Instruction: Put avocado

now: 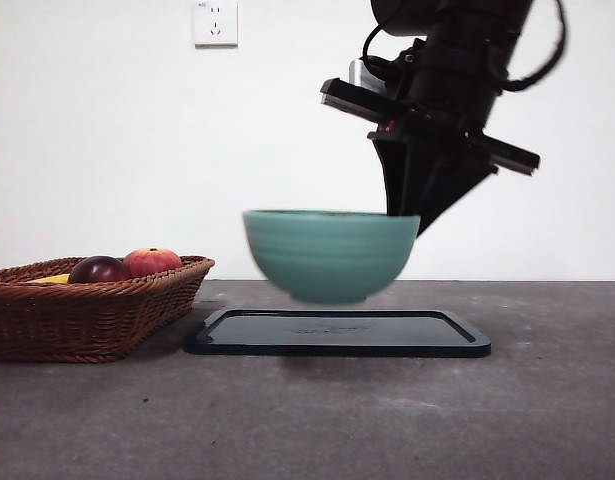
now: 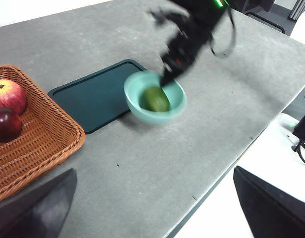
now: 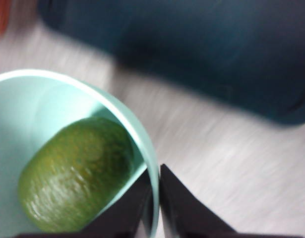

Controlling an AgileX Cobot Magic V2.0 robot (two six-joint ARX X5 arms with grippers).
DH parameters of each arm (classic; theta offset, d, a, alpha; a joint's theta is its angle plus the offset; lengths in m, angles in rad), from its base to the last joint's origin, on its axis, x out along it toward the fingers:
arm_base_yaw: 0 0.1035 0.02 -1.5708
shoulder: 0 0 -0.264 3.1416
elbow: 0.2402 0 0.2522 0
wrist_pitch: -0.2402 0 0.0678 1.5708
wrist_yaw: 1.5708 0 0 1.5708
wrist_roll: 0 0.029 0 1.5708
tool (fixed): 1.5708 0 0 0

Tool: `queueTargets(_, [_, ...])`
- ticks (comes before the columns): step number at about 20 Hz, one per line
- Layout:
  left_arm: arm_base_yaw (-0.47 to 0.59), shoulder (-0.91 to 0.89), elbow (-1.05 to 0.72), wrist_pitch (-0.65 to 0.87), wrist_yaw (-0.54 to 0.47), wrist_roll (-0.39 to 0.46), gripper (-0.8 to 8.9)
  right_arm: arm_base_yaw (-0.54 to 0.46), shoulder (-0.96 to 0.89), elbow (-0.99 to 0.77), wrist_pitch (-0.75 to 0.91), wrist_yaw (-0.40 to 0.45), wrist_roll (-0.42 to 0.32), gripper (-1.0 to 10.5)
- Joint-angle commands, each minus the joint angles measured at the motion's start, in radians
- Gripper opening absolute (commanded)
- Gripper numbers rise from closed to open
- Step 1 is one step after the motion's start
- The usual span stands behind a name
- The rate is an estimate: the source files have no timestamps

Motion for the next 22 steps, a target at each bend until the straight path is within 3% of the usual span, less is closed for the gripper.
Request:
queueTargets(1, [-0.008,0.002,0.008,0.012,-0.004,0.008,5.00,-0.032,0.124,0.171,-0.058,0.015,-0.064,0.1])
queueTargets(6, [-0.008,0.002,0.008,0.011,-0.004,0.008,4.99,-0.109,0.382,0.487,-0.140,0.015,-0.087,0.1])
queueTargets(10, [-0.008,0.002,0.008,0.011,-0.004,0.007,4.99,-0.128,0.517,0.608,-0.152,0.014,-0.093,0.1])
queueTargets(17, [-0.008,0.002,0.008,0.017,-0.004,0.000,4.99,-0.138,0.589,0.620,-0.123,0.008,-0.104,0.1])
queueTargets(22, [-0.008,0.002,0.008,0.015,-0.004,0.000,4.99,-0.138,0.589,0.621,-0.116,0.010,-0.101,1.6])
